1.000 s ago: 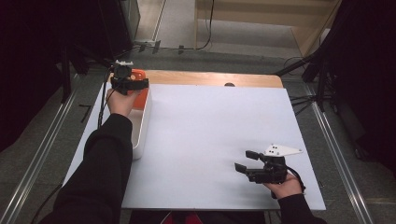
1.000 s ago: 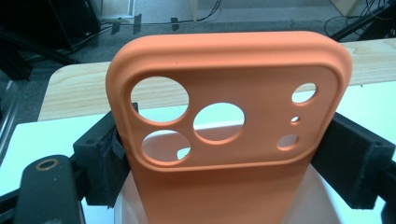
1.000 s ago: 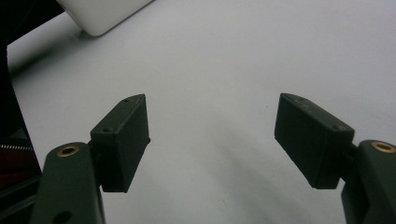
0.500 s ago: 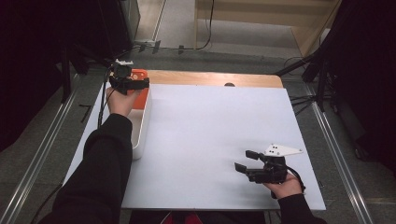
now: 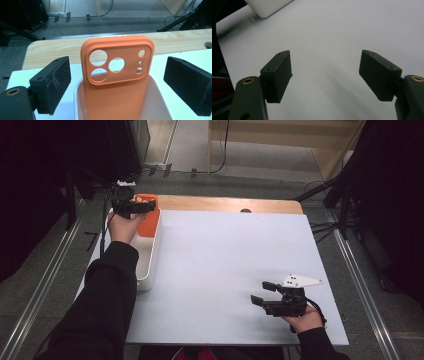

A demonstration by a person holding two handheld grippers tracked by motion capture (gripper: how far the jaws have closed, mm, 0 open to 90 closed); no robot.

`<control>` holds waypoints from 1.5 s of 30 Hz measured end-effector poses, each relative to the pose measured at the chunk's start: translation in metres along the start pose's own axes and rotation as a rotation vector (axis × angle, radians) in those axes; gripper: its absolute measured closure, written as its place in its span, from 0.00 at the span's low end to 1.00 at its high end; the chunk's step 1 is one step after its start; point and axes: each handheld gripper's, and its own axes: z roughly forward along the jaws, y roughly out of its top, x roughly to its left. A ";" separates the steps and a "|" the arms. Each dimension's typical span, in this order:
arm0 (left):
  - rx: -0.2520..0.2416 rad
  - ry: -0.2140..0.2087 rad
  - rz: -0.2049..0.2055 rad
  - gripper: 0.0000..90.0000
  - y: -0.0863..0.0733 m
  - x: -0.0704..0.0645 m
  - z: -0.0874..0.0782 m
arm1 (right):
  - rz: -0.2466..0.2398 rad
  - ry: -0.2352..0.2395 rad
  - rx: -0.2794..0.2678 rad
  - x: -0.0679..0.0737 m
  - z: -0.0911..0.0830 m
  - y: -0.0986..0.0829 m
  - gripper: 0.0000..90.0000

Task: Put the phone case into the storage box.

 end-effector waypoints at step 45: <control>0.030 -0.288 0.126 0.14 0.017 -0.017 -0.066 | -0.015 0.024 0.009 0.003 0.001 -0.001 0.28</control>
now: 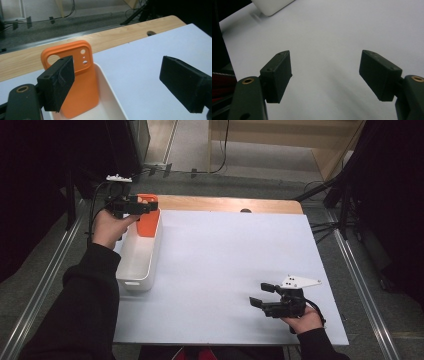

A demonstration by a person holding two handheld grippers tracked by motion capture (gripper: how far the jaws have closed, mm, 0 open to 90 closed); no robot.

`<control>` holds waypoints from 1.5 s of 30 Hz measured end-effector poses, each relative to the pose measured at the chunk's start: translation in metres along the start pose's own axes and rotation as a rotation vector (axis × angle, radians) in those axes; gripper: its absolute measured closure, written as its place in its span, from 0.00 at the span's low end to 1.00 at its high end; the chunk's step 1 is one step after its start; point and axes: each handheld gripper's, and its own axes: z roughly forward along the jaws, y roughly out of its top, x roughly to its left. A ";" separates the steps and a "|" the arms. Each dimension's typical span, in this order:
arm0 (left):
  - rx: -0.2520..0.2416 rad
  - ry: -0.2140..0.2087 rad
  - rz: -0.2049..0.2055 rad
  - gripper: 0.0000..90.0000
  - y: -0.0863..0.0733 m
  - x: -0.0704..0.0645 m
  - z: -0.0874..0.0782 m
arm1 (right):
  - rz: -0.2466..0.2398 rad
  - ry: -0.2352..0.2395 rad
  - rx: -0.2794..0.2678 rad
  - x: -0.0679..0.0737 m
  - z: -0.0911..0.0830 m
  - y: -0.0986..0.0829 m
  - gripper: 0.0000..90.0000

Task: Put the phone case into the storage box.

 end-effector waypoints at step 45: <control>0.062 -0.294 0.271 0.15 -0.027 -0.059 -0.019 | -0.010 0.018 0.008 0.001 0.003 0.001 0.28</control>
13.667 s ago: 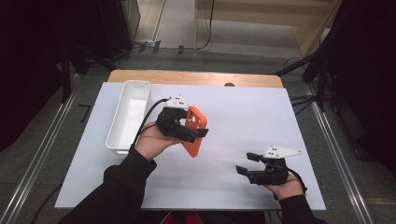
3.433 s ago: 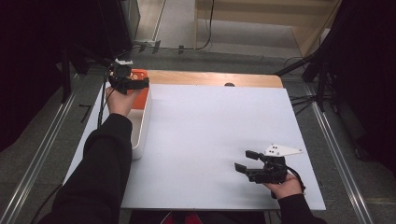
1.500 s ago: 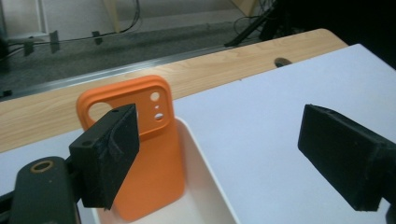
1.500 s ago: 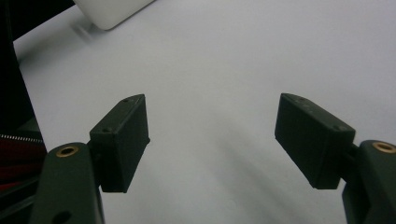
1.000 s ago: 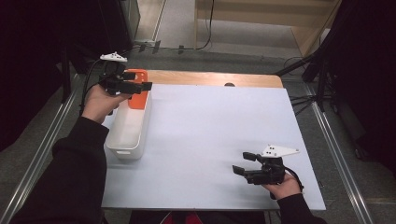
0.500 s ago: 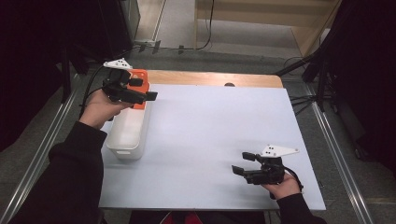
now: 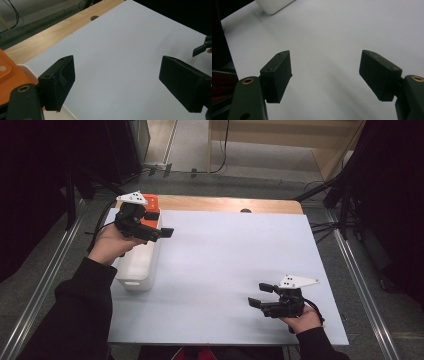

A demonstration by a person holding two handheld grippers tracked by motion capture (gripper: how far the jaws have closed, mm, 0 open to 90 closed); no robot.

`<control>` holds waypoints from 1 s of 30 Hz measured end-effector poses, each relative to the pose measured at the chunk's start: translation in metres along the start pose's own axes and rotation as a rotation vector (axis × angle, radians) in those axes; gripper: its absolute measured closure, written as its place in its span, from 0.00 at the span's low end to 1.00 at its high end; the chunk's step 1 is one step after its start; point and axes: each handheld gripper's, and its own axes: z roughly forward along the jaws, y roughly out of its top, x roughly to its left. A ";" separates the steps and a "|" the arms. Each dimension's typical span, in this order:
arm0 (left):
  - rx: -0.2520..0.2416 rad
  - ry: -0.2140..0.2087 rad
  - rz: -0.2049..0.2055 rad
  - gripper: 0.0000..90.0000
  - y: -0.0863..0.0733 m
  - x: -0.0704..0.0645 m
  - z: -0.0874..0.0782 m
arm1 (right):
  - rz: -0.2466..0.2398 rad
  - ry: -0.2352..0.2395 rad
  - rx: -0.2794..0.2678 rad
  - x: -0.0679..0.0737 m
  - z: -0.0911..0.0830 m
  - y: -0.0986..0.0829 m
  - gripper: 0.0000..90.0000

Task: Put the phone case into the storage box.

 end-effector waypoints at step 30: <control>0.017 -0.055 0.031 0.15 -0.038 -0.032 0.014 | -0.002 0.000 0.009 0.001 0.001 0.000 0.28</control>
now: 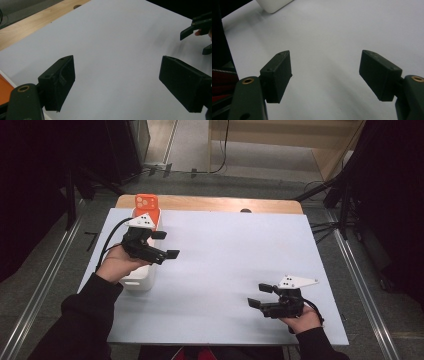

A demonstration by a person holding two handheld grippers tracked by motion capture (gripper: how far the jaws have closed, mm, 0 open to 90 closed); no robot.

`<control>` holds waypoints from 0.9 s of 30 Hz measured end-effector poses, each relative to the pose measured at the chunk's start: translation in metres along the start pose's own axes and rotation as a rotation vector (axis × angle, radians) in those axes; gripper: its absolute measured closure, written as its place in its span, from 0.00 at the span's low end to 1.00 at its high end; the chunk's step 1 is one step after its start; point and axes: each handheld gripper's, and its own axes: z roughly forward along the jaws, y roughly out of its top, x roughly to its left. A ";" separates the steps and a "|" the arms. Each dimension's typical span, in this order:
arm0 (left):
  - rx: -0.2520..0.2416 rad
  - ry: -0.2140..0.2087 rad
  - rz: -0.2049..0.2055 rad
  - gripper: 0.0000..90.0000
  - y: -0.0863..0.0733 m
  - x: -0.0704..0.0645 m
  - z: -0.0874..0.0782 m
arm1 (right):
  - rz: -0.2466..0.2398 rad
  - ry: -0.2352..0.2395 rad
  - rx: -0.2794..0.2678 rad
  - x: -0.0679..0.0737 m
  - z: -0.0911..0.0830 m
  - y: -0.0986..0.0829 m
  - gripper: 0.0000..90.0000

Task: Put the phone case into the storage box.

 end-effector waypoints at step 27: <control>0.013 -0.025 0.039 0.15 -0.031 -0.031 0.006 | -0.008 0.005 0.006 0.001 0.001 0.000 0.28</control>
